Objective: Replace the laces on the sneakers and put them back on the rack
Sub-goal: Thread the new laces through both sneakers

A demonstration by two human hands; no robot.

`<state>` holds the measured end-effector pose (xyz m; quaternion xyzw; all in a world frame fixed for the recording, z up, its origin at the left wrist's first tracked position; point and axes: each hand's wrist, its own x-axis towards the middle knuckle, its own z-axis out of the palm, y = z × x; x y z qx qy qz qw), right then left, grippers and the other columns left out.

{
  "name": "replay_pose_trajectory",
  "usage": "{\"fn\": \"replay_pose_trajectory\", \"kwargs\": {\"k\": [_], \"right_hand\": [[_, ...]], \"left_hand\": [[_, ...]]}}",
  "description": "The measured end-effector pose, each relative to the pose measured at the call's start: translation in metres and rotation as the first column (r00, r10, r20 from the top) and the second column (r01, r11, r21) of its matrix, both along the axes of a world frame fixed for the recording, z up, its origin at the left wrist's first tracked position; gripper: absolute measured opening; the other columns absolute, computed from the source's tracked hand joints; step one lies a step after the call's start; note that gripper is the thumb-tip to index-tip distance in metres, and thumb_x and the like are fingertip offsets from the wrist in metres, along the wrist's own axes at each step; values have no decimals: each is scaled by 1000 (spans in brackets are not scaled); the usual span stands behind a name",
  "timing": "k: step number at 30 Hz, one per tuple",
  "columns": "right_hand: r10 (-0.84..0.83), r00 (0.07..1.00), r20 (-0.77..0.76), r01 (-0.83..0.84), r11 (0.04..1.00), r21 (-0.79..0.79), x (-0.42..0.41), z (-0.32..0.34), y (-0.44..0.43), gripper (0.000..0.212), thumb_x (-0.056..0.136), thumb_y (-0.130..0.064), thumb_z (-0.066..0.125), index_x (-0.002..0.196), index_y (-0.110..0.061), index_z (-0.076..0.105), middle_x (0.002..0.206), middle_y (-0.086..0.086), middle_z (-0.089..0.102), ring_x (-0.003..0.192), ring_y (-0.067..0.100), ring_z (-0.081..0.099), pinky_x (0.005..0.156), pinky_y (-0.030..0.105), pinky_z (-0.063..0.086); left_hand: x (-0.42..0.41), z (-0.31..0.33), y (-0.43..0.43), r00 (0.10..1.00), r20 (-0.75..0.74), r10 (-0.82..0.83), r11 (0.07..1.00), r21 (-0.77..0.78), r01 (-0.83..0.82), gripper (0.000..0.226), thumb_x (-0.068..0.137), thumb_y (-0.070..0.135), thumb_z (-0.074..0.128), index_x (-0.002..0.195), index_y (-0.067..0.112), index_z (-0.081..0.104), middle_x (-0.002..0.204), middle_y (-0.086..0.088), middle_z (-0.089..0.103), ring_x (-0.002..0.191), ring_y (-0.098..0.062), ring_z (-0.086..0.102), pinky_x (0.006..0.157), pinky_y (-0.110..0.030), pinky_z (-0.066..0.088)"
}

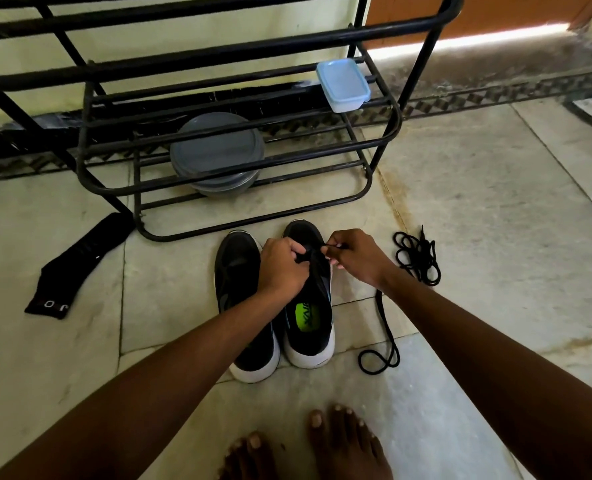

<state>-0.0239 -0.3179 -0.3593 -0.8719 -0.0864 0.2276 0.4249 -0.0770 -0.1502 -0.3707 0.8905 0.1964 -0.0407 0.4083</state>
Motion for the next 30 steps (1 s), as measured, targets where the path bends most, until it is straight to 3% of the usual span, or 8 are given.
{"fn": "replay_pose_trajectory", "kwargs": {"k": [13,18,24,30], "right_hand": [[85,994,68,-83,996,-36,5,4,4,17,96,-22,66,80,-15,70,72,0,69,79,23,69,81,45,58],[169,967,189,-144,980,-139,6,5,10,16,96,-24,65,81,-23,62,78,-5,63,82,20,61,70,31,41],[267,923,276,-205,951,-231,9,4,9,12,92,-22,67,84,-13,68,80,-2,59,81,29,61,67,33,39],[317,889,329,-243,938,-249,9,5,10,16,91,-23,68,84,-10,72,79,9,66,74,27,59,64,37,42]], "left_hand": [[1,4,-7,998,-14,67,998,-18,-68,18,78,21,84,83,30,70,100,-7,64,83,-15,63,70,-22,47],[0,3,-10,995,1,101,994,-31,-100,13,82,21,82,85,29,72,103,-5,63,85,-13,63,71,-24,49],[1,4,-15,983,-6,185,981,-52,-185,18,84,17,79,80,31,69,105,-5,66,85,-11,65,72,-21,50],[-3,8,-23,976,11,217,975,-38,-217,14,87,14,78,87,26,72,109,-1,57,89,-11,62,72,-21,49]]}}
